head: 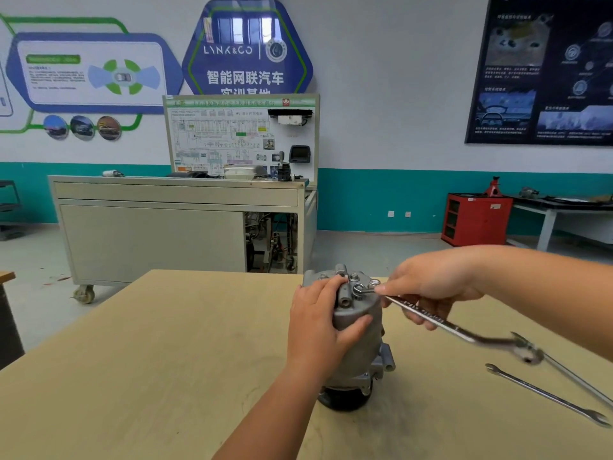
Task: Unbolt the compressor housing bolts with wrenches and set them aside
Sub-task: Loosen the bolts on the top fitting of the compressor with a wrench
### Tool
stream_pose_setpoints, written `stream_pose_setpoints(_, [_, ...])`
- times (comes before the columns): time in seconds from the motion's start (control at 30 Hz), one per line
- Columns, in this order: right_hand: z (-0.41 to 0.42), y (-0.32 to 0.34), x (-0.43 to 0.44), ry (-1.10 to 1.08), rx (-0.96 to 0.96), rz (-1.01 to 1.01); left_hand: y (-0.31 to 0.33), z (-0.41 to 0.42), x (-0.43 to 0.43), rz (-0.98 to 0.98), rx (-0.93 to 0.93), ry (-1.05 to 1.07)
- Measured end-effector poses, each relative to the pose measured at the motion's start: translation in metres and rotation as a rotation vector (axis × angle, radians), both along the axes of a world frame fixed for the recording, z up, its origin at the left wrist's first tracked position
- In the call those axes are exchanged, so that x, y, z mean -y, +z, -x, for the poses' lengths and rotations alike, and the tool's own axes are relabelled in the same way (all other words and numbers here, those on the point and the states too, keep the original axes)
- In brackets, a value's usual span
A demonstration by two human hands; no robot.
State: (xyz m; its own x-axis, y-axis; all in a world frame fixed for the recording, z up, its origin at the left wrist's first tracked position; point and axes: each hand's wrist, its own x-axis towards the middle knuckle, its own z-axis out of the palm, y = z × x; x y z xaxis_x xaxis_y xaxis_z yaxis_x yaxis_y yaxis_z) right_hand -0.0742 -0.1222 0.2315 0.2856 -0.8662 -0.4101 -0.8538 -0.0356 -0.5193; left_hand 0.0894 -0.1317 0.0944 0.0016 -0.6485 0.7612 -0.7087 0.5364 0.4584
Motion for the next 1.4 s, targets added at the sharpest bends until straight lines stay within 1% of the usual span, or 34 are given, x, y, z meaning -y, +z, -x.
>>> stream_pose_setpoints(0.07, [0.005,0.01,0.008,0.014,-0.188,0.071,0.0,-0.001,0.001,-0.002,0.007,0.004])
stream_pose_setpoints(0.13, [0.008,0.016,0.018,0.042,-0.382,0.232,-0.001,-0.001,0.001,-0.004,0.014,0.009])
stream_pose_setpoints(0.17, [0.009,0.016,0.022,0.066,-0.449,0.337,-0.001,-0.001,0.001,-0.001,0.013,0.008])
stream_pose_setpoints(0.23, [0.009,0.013,0.031,0.114,-0.453,0.498,-0.001,-0.001,0.0,0.004,0.01,0.007])
stream_pose_setpoints(0.27, [0.009,0.011,0.034,0.138,-0.428,0.534,-0.001,-0.001,0.0,0.004,0.011,0.006])
stream_pose_setpoints(0.33, [0.012,0.012,0.036,0.167,-0.39,0.545,-0.001,-0.001,0.0,0.0,0.01,0.006])
stream_pose_setpoints(0.4, [0.019,0.018,0.036,0.132,-0.32,0.549,-0.001,-0.001,0.0,-0.002,0.006,0.006])
stream_pose_setpoints(0.43, [0.023,0.02,0.035,0.09,-0.24,0.547,-0.001,-0.001,0.0,-0.004,0.007,0.006])
stream_pose_setpoints(0.47, [0.026,0.021,0.034,0.034,-0.119,0.522,-0.001,-0.001,0.0,-0.002,0.007,0.006])
stream_pose_setpoints(0.53, [0.027,0.018,0.027,-0.067,0.156,0.398,-0.001,-0.001,0.001,0.006,0.012,0.007])
stream_pose_setpoints(0.57, [0.025,0.014,0.022,-0.091,0.26,0.331,-0.001,-0.001,0.001,0.005,0.015,0.007])
stream_pose_setpoints(0.7, [0.008,-0.008,-0.003,-0.064,0.473,0.093,-0.002,0.0,0.002,0.014,0.002,0.015])
stream_pose_setpoints(0.83, [-0.006,-0.021,-0.017,-0.051,0.559,-0.074,-0.001,0.001,0.001,0.007,-0.02,0.009])
stream_pose_setpoints(1.07, [-0.015,-0.022,-0.014,-0.092,0.545,-0.072,-0.001,0.001,0.001,-0.004,-0.029,-0.006])
stream_pose_setpoints(1.13, [-0.013,-0.021,-0.012,-0.088,0.501,-0.066,0.0,0.002,-0.001,0.009,-0.039,-0.011])
stream_pose_setpoints(1.2, [-0.009,-0.016,-0.01,-0.042,0.348,-0.039,0.001,0.002,-0.002,0.036,-0.032,-0.015])
stream_pose_setpoints(1.3, [0.001,0.002,-0.001,0.045,0.007,0.034,0.0,0.001,-0.001,0.038,0.003,-0.022])
stream_pose_setpoints(1.33, [0.005,0.009,0.004,0.061,-0.124,0.103,0.0,0.001,-0.001,0.036,0.003,-0.026])
stream_pose_setpoints(1.4, [0.009,0.015,0.016,0.086,-0.37,0.327,0.001,0.0,-0.002,0.037,-0.004,-0.034])
